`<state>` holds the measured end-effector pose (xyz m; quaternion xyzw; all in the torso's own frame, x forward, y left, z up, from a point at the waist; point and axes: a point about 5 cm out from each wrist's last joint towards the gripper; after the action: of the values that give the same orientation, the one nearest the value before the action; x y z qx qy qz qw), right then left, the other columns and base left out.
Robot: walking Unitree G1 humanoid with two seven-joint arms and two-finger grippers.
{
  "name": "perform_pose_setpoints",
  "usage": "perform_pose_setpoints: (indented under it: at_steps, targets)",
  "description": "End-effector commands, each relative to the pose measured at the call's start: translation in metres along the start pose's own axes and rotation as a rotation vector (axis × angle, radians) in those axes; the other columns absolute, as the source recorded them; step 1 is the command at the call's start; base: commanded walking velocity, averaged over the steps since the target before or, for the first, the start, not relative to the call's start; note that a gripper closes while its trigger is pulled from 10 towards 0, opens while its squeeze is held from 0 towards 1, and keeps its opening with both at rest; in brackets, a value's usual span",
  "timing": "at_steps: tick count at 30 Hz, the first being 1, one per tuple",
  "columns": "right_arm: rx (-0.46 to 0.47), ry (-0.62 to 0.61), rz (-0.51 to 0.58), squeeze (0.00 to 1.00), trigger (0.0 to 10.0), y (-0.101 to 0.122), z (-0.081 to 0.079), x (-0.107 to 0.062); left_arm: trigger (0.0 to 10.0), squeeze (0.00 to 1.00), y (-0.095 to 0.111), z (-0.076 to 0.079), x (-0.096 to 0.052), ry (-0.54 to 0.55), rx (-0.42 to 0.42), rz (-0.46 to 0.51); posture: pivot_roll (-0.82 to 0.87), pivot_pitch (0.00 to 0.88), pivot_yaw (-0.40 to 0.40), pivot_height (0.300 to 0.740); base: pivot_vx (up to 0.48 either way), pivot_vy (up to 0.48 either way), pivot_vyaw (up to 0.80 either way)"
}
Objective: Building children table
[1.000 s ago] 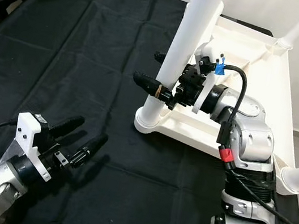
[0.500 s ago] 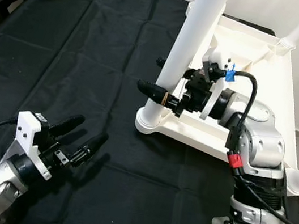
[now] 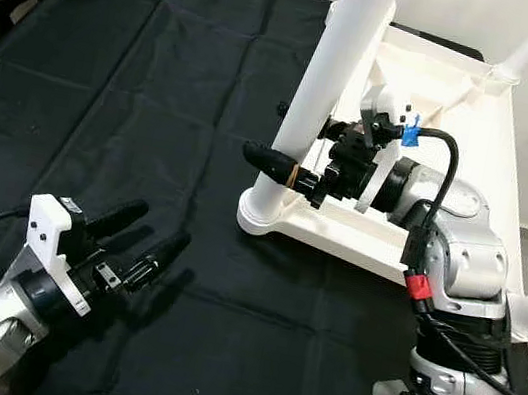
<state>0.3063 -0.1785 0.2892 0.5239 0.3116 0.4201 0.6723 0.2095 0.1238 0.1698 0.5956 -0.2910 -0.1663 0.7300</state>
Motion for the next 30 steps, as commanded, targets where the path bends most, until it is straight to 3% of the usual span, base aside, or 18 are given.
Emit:
perform_pose_setpoints:
  at_steps: [1,7,8,9,14,15,27,28,29,30]
  targets:
    - [-0.002,-0.002,-0.009,0.0,0.0,0.0,-0.001,-0.005,10.0,0.0,-0.004,0.0,-0.002,0.003,-0.011,-0.024,0.0,0.286,-0.081,0.74,0.0,0.0,0.0]
    - [0.001,0.011,-0.008,0.0,0.0,0.0,-0.002,-0.004,10.0,0.0,-0.004,0.0,-0.002,0.003,-0.011,-0.023,0.0,0.284,-0.08,0.74,0.0,0.0,0.0]
    - [-0.002,0.006,-0.007,0.0,5.7,0.0,-0.004,-0.004,10.0,0.0,-0.004,0.0,-0.002,0.003,-0.011,-0.023,0.0,0.283,-0.081,0.74,0.0,0.0,0.0]
    - [-0.002,0.006,-0.009,0.0,10.0,-0.001,-0.005,-0.004,10.0,0.0,-0.004,0.0,-0.002,0.003,-0.011,-0.023,0.0,0.283,-0.081,0.74,0.0,0.0,0.0]
    - [0.003,0.012,-0.015,0.0,10.0,-0.003,-0.009,-0.003,10.0,0.0,-0.003,0.0,-0.002,0.002,-0.012,-0.023,0.0,0.285,-0.08,0.74,0.0,0.0,0.0]
    - [0.043,0.023,0.003,0.0,0.0,-0.004,-0.01,-0.004,10.0,0.0,-0.004,0.0,-0.002,0.002,-0.013,-0.023,0.0,0.285,-0.08,0.74,0.0,0.0,0.0]
    - [0.026,-0.036,0.012,0.0,0.0,-0.005,-0.01,-0.009,10.0,0.0,-0.004,0.0,-0.002,0.001,-0.013,-0.024,0.0,0.28,-0.081,0.74,0.0,0.0,0.0]
    - [0.029,-0.035,0.011,0.0,10.0,-0.005,-0.011,-0.009,10.0,0.0,-0.005,0.0,-0.002,0.001,-0.013,-0.024,0.0,0.274,-0.083,0.74,0.0,0.0,0.0]
    - [0.053,-0.026,0.025,0.0,0.0,-0.006,-0.012,-0.009,10.0,0.0,-0.005,0.0,-0.002,0.001,-0.013,-0.024,0.0,0.27,-0.084,0.74,0.0,0.0,0.0]
    - [0.053,-0.026,0.025,0.0,0.0,-0.006,-0.012,-0.009,10.0,0.0,-0.005,0.0,-0.002,0.001,-0.013,-0.024,0.0,0.27,-0.084,0.74,0.0,0.0,0.0]
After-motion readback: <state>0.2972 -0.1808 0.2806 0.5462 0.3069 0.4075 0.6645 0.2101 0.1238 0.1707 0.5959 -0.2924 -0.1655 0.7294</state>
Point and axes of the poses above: a point about 5 cm out from each wrist's last joint towards the gripper, its own x axis pointing out of the wrist towards the gripper, its own y axis along the axis of the wrist's last joint, z = x × y
